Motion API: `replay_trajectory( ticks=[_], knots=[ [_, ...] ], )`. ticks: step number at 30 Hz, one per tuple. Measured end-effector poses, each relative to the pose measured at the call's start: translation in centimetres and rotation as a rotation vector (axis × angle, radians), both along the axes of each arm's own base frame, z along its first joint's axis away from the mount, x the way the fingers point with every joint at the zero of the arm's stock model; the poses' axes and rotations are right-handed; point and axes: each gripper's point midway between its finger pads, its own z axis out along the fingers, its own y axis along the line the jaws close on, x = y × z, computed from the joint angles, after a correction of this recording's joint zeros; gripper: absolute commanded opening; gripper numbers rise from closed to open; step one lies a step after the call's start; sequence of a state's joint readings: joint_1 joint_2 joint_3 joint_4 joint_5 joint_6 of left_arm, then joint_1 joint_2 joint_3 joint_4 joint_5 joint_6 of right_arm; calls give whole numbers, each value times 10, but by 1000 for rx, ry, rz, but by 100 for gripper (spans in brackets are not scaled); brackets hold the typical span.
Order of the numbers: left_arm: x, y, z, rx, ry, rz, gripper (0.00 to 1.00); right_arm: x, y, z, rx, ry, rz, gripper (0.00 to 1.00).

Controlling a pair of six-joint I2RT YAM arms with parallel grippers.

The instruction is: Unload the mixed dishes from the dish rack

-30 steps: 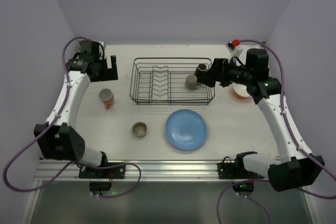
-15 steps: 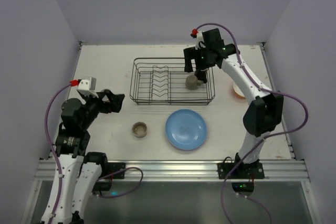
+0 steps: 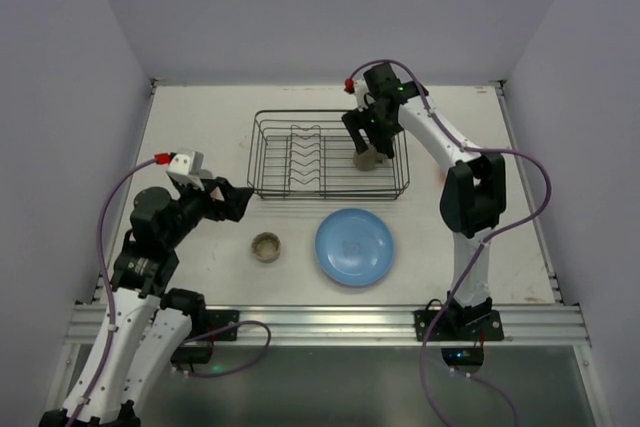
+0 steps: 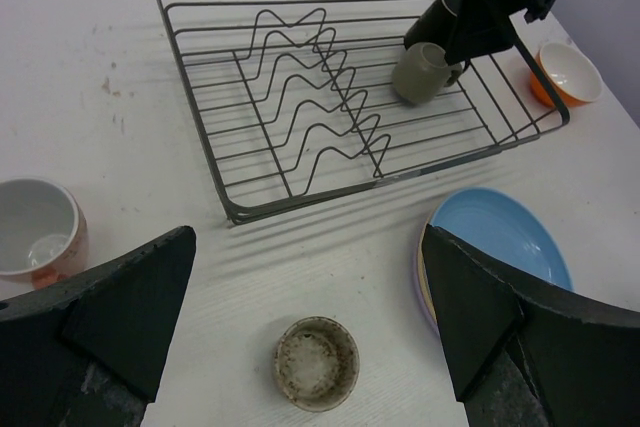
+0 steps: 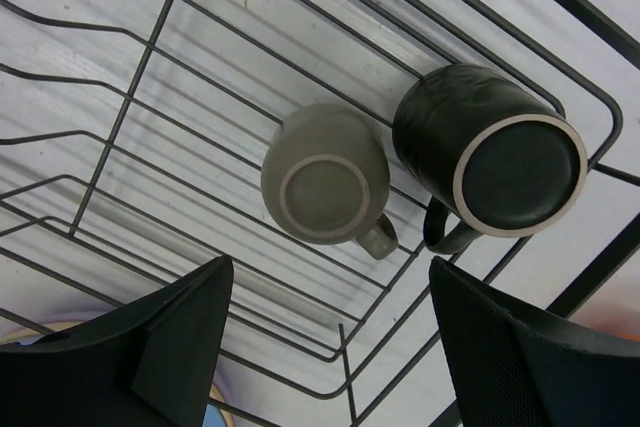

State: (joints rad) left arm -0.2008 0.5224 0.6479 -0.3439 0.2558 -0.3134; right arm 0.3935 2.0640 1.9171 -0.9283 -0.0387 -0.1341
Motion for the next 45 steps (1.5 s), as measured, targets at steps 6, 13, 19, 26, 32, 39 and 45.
replay_trajectory(
  ticks=[6, 13, 19, 26, 32, 39, 45],
  knots=[
    [1, -4, -4, 6, 17, -15, 100, -6, 12, -12, -19, 18, 54, 79],
    [2, -6, -7, 10, 27, -19, 100, 1, 12, -40, -63, 39, 61, 80],
    [2, -6, -7, 10, 29, -21, 100, 11, 7, -43, -95, 0, 52, 80],
    [2, -7, -8, 11, 32, -23, 100, 16, 12, -51, -101, -4, 67, 79],
    [2, -7, -8, 11, 31, -24, 100, 13, 13, -70, -116, 38, 75, 75],
    [2, -7, -7, 10, 26, -24, 100, 12, 15, -71, -112, 39, 77, 36],
    [2, -7, -7, 10, 27, -24, 100, 12, 16, -71, -109, 40, 80, 0]
  ],
)
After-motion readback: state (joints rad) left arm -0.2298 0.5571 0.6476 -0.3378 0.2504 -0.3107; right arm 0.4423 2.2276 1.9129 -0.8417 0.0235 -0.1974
